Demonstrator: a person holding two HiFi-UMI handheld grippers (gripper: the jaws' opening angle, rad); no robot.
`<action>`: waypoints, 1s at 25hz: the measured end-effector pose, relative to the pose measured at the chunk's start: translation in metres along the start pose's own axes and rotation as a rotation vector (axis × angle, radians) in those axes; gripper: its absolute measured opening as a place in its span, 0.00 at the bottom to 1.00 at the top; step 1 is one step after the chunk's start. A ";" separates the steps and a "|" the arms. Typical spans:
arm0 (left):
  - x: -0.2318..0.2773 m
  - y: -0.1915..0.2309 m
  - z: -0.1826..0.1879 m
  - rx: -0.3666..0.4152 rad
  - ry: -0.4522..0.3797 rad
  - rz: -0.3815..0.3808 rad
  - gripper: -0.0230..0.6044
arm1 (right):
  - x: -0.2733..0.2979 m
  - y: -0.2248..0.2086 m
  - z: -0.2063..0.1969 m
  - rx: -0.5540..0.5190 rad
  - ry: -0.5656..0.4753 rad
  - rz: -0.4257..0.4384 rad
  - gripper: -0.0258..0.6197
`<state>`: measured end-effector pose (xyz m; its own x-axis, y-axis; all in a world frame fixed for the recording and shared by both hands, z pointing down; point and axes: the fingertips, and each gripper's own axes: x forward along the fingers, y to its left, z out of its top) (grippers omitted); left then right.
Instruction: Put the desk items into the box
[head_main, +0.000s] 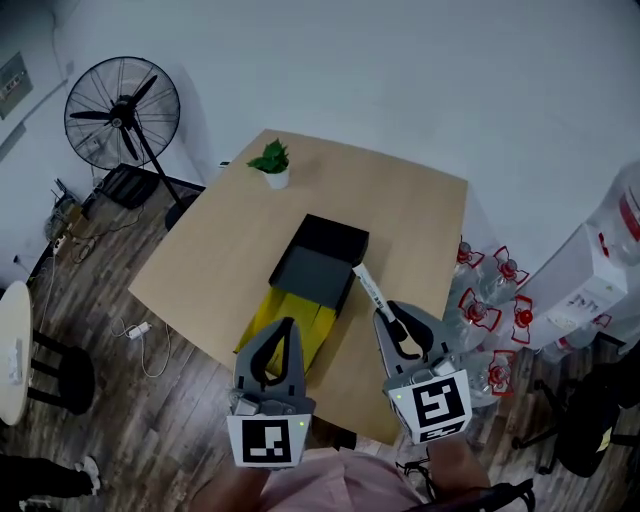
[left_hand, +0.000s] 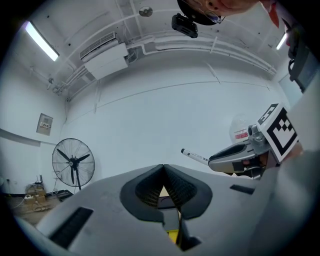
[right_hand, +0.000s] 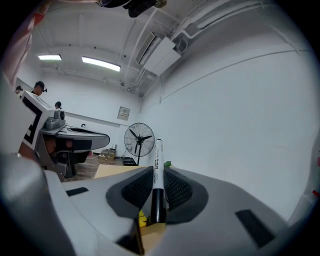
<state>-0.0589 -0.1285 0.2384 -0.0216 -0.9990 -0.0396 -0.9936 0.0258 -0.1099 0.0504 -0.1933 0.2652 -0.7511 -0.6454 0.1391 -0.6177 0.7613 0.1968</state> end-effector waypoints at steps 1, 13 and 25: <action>-0.003 0.005 0.001 0.004 -0.003 0.012 0.05 | 0.003 0.006 0.003 -0.005 -0.010 0.015 0.14; -0.024 0.088 -0.009 0.006 -0.007 0.087 0.05 | 0.063 0.075 0.022 -0.037 -0.013 0.089 0.14; -0.007 0.157 -0.060 -0.051 0.078 0.046 0.05 | 0.128 0.128 -0.024 0.003 0.127 0.093 0.14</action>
<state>-0.2217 -0.1200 0.2806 -0.0743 -0.9967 0.0339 -0.9956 0.0723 -0.0589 -0.1192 -0.1804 0.3312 -0.7698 -0.5742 0.2787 -0.5475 0.8185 0.1739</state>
